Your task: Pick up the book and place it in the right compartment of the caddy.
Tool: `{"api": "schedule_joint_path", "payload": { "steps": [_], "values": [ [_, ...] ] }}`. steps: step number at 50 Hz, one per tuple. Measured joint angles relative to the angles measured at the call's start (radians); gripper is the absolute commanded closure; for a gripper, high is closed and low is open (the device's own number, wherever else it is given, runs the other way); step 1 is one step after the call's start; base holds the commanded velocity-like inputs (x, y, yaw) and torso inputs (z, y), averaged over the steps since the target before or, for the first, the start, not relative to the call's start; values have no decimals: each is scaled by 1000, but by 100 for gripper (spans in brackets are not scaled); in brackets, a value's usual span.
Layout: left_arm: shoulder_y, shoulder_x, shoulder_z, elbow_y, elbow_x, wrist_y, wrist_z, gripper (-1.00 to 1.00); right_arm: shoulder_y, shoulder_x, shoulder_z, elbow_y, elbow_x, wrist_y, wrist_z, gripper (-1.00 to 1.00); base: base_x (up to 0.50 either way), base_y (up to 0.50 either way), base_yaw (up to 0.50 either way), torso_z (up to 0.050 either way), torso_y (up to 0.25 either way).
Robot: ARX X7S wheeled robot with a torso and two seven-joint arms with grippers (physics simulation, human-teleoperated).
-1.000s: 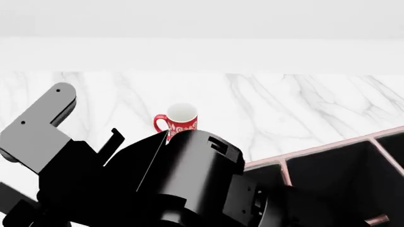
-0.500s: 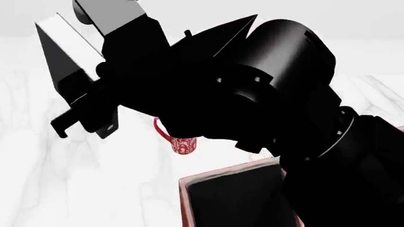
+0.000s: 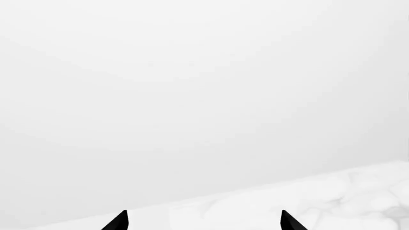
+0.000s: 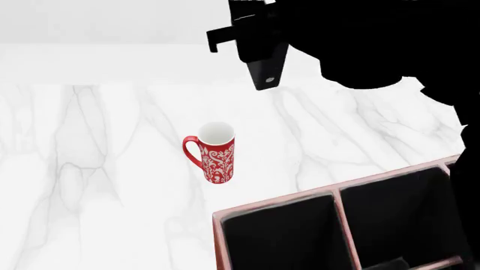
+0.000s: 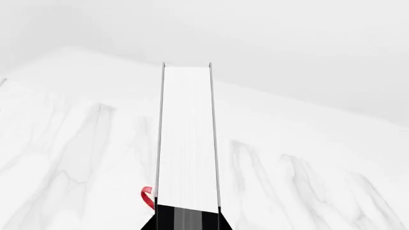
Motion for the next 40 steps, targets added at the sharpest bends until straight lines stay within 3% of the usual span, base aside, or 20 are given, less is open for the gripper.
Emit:
{"api": "schedule_joint_path", "payload": {
  "steps": [19,40],
  "values": [
    [-8,-1,21,-1,14,1,1,-100,-30,211,117,-70,149,100,284,100,0,0,0,0,2],
    [-15,-3,25,2,14,-4,0,-100,-159,427,220,-178,348,103,545,100,0,0,0,0,1]
  ]
}}
